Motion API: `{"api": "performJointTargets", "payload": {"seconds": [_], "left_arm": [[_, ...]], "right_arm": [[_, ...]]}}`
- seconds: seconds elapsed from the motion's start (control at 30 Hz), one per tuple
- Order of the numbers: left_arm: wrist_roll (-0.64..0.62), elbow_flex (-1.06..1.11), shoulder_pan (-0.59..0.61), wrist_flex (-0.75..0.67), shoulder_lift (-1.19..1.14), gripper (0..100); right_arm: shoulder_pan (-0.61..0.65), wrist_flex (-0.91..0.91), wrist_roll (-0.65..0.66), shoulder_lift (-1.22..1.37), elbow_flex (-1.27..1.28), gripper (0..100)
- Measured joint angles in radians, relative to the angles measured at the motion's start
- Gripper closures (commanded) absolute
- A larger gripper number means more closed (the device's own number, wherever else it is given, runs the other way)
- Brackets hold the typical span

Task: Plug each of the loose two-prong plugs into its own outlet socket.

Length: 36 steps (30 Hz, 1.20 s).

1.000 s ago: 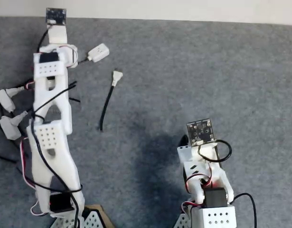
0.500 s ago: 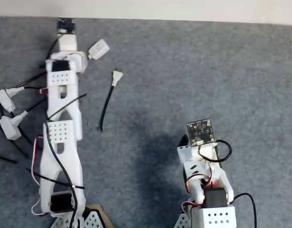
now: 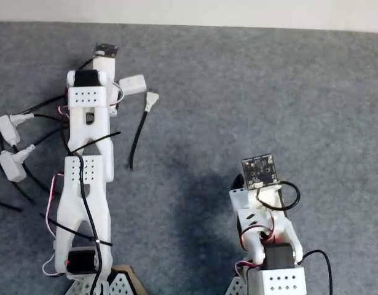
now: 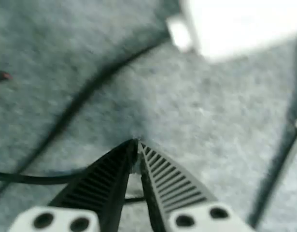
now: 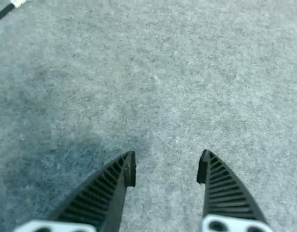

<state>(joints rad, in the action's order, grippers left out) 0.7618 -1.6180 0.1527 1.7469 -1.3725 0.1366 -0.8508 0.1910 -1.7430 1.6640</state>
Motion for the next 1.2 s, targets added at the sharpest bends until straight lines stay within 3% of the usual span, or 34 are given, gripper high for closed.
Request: {"api": "performJointTargets", "payload": {"seconds": [0.33,0.57,0.73,1.07,1.2], "left_arm": [[-0.078,0.014,-0.100,0.026,0.276,99],[-0.091,0.014,-0.037,-0.086,0.247,78],[-0.029,0.014,0.028,-0.187,0.094,80],[0.000,0.014,0.034,-0.356,-0.040,81],[0.006,0.011,0.034,-0.381,-0.075,90]], "right_arm": [[0.000,0.000,0.000,-0.002,0.000,79.2],[0.000,0.000,0.000,-0.002,0.000,79.2],[0.000,0.000,0.000,-0.002,0.000,79.2],[0.000,0.000,0.000,-0.002,0.000,79.2],[0.000,0.000,0.000,-0.002,0.000,79.2]]}}
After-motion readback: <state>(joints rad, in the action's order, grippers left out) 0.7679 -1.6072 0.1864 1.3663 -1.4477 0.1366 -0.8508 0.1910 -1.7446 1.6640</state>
